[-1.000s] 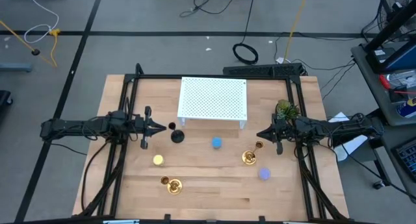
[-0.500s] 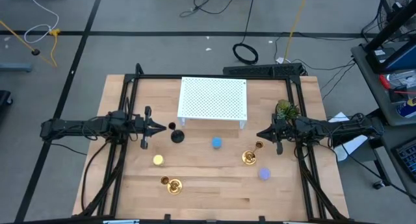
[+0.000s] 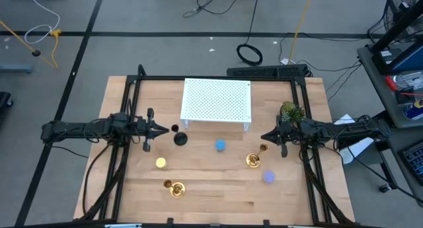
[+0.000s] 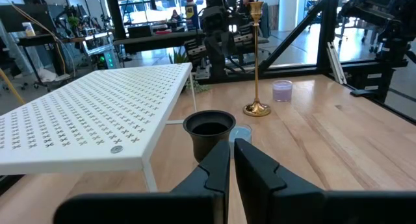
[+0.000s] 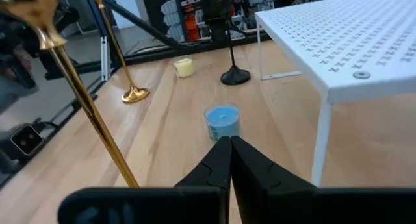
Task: Pick & Place candle stick holders
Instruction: Put the black candle holder on the shelf
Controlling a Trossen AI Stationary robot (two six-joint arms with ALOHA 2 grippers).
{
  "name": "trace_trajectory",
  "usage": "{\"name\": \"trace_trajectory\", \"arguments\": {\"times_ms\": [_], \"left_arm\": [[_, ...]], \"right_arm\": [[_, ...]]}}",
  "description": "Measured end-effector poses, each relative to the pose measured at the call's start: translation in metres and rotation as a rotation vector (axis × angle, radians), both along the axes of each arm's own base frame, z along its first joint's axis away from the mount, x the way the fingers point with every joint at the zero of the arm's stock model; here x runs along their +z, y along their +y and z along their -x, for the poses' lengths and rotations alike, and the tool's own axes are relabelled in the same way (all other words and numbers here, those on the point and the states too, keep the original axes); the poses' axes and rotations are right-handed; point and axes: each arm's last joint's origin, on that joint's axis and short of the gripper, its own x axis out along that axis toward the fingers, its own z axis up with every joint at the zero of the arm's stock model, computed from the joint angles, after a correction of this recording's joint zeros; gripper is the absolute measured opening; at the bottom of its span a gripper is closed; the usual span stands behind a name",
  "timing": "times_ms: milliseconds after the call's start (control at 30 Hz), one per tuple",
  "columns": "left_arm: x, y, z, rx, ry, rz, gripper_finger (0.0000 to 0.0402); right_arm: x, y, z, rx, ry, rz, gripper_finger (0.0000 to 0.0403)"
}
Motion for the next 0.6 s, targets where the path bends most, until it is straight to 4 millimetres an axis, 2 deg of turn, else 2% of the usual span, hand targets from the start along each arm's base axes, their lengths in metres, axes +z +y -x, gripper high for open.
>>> {"name": "trace_trajectory", "arguments": {"times_ms": [133,400,600], "left_arm": [[0.0,0.0,0.0,0.0,0.0,0.0,0.0031],[0.0,0.0,0.0,0.0,0.0,0.002,0.0031],[0.0,0.0,0.0,-0.005,0.001,0.063,0.0031]], "right_arm": [[0.003,0.0,0.0,0.0,-0.03,0.001,0.0004],[0.026,0.0,-0.001,-0.004,-0.271,-0.009,0.0004],[0.04,-0.003,0.001,-0.111,-0.417,0.217,0.0004]]}}
